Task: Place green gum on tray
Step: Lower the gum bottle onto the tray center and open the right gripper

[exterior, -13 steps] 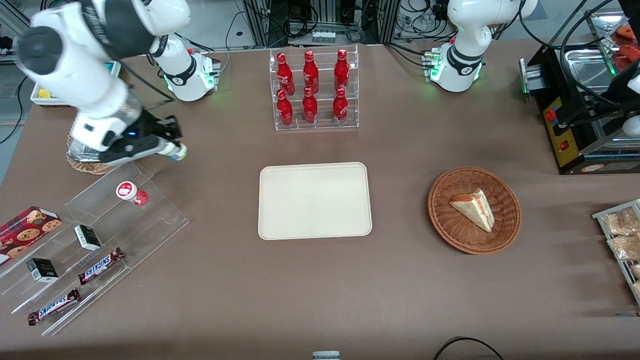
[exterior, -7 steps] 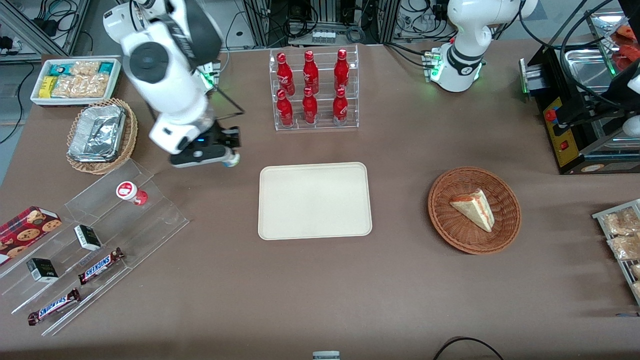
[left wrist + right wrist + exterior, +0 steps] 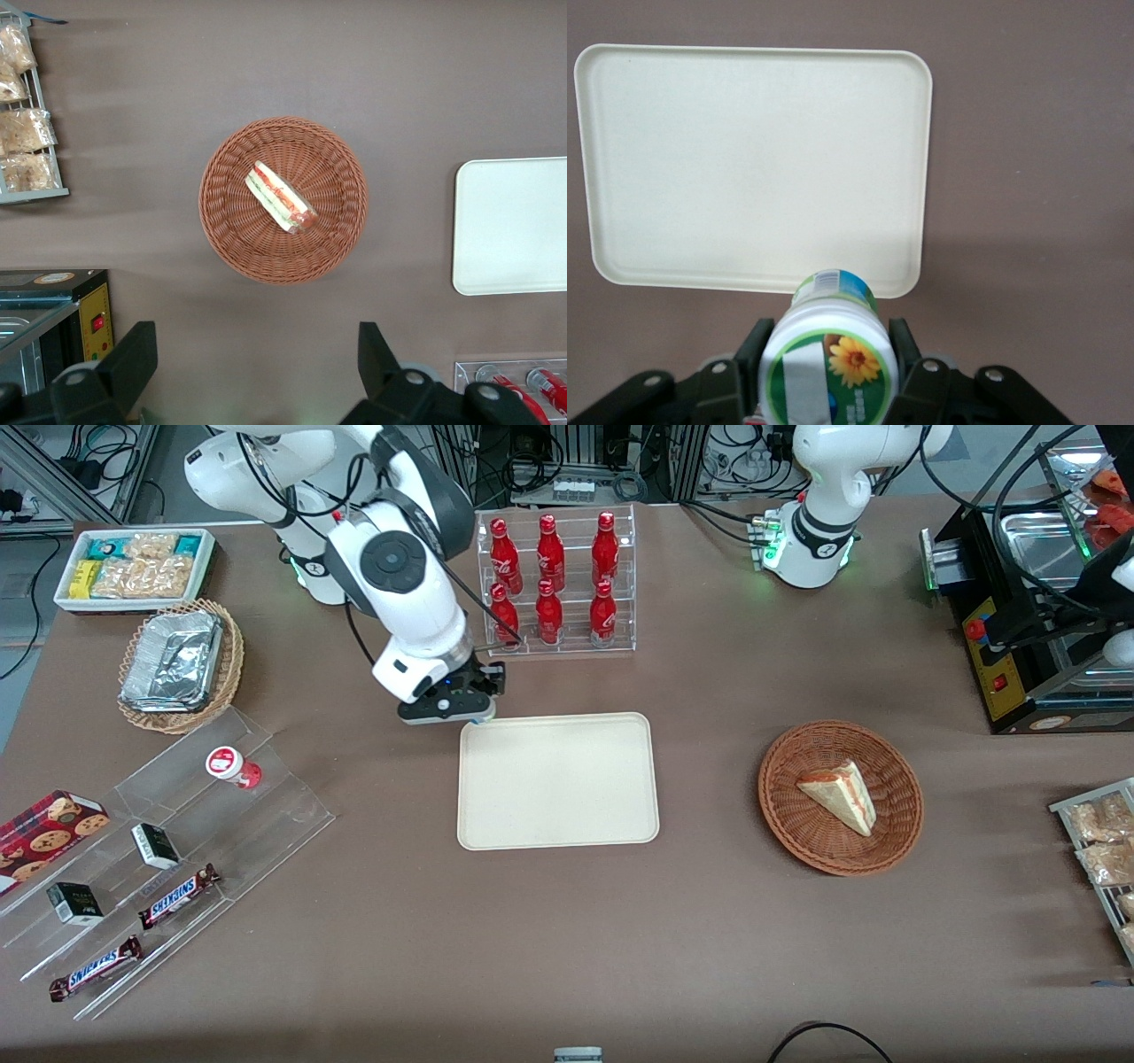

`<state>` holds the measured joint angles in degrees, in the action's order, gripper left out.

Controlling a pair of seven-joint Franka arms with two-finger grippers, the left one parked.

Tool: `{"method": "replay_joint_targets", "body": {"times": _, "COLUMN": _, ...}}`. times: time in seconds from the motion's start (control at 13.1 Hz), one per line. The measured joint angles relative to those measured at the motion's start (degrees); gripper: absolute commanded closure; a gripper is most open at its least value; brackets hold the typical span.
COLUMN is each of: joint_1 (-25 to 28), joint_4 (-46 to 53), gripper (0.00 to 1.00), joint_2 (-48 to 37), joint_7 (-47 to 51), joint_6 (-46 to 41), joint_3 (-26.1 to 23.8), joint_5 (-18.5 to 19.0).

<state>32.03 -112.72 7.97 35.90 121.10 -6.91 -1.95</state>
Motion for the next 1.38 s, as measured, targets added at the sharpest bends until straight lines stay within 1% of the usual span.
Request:
{"method": "replay_joint_targets", "body": {"times": 0.38, "joint_1": 2.52, "joint_4": 0.01, "gripper": 0.99, "joint_2": 2.76, "joint_7": 1.91, "joint_6": 3.53, "joint_3": 0.00, "joint_5": 0.19}}
{"method": "replay_joint_targets", "body": {"times": 0.84, "joint_1": 3.40, "joint_4": 0.01, "gripper": 0.99, "joint_2": 5.81, "joint_7": 1.93, "joint_6": 8.96, "joint_3": 0.00, "joint_5": 0.23}}
{"method": "replay_joint_targets", "body": {"times": 1.15, "joint_1": 4.02, "joint_4": 0.03, "gripper": 0.99, "joint_2": 9.25, "joint_7": 1.93, "joint_6": 13.34, "joint_3": 0.00, "joint_5": 1.10}}
{"method": "replay_joint_targets", "body": {"times": 1.22, "joint_1": 4.63, "joint_4": 0.21, "gripper": 0.99, "joint_2": 10.45, "joint_7": 2.42, "joint_6": 14.47, "joint_3": 0.00, "joint_5": 1.51}}
{"method": "replay_joint_targets", "body": {"times": 1.3, "joint_1": 5.27, "joint_4": 0.90, "gripper": 0.99, "joint_2": 11.86, "joint_7": 4.10, "joint_6": 15.12, "joint_3": 0.00, "joint_5": 2.72}}
{"method": "replay_joint_targets", "body": {"times": 1.38, "joint_1": 5.86, "joint_4": 2.07, "gripper": 0.99, "joint_2": 13.30, "joint_7": 6.21, "joint_6": 15.33, "joint_3": 0.01, "joint_5": 5.00}}
